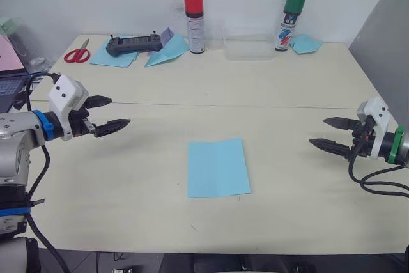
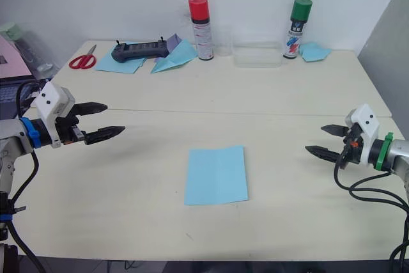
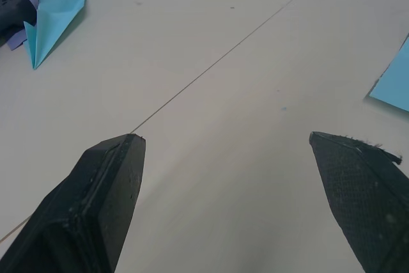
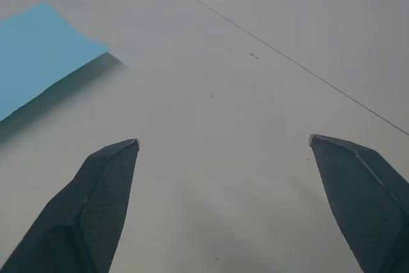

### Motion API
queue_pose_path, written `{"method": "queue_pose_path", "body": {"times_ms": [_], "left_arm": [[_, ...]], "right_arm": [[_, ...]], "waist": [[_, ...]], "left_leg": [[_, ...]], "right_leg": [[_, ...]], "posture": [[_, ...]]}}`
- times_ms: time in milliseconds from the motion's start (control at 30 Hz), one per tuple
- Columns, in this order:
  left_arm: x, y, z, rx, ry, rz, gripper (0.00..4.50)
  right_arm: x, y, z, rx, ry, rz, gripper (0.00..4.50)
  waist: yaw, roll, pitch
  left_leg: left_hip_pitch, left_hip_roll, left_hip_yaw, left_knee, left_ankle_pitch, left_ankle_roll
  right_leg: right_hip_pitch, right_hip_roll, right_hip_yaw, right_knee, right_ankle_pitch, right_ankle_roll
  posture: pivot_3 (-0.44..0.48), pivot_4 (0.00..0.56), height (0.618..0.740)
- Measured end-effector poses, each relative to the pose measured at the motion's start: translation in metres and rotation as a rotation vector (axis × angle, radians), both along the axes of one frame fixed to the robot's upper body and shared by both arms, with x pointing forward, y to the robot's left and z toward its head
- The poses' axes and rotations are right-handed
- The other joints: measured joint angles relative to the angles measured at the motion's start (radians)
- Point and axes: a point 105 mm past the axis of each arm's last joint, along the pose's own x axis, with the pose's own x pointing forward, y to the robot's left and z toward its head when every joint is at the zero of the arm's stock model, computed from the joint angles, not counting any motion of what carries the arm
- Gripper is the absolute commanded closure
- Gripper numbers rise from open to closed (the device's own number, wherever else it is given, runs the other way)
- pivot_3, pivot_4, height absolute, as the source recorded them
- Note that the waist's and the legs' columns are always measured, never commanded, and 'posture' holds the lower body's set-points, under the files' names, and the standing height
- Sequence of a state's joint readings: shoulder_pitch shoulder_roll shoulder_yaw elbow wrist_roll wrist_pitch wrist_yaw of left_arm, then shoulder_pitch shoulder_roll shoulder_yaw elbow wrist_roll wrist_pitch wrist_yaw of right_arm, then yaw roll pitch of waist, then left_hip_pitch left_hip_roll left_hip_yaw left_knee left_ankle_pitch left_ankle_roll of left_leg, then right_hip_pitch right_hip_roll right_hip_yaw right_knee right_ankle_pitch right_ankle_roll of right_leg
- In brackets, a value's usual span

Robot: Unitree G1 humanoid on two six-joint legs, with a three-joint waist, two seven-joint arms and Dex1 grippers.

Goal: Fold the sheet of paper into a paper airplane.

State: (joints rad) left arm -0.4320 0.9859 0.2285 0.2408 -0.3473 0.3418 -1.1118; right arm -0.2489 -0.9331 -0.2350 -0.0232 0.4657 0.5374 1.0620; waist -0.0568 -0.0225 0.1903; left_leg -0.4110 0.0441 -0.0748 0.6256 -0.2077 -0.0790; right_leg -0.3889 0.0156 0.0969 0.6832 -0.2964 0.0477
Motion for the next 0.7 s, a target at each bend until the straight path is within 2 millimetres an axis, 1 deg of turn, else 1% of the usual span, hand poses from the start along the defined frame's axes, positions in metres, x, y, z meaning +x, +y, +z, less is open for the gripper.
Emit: {"method": "queue_pose_path", "body": {"times_ms": [167,700], "left_arm": [[0.0014,-0.0004,0.0027,-0.011,-0.001,0.001,0.0],[0.0008,-0.002,0.0009,-0.035,0.03,0.004,0.0]], "right_arm": [[-0.0004,-0.0002,-0.0006,0.0,0.003,0.0,0.04],[-0.0005,-0.0001,-0.0002,-0.001,0.005,0.002,0.04]], "waist": [[0.0,0.0,0.0],[0.0,0.0,0.0]], "left_leg": [[0.0,0.0,0.0,0.0,0.0,0.0],[0.0,0.0,0.0,0.0,0.0,0.0]], "right_leg": [[0.0,0.0,0.0,0.0,0.0,0.0],[0.0,0.0,0.0,0.001,0.0,0.0]], "posture": [[0.0,0.15,0.74],[0.0,0.15,0.74]]}}
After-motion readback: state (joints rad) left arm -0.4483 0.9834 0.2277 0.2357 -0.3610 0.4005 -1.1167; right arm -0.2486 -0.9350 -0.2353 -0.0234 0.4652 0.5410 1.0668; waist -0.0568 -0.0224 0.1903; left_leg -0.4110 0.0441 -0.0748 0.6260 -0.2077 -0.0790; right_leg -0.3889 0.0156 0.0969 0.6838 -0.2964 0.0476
